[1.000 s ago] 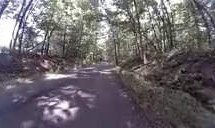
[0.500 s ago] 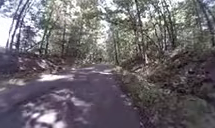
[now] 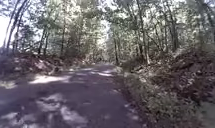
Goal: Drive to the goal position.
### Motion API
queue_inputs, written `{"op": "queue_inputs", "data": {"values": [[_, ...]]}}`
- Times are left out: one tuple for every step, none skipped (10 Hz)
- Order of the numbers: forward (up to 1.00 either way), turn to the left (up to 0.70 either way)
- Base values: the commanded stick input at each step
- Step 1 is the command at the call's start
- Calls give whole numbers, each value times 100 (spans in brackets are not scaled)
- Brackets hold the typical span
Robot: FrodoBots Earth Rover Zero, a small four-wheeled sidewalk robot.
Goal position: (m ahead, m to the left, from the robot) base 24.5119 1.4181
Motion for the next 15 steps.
{"op": "queue_inputs", "data": {"values": [[70,0],[70,0],[70,0],[70,0],[70,0],[70,0],[70,0],[70,0],[70,0],[70,0],[70,0],[70,0],[70,0],[70,0],[70,0]]}}
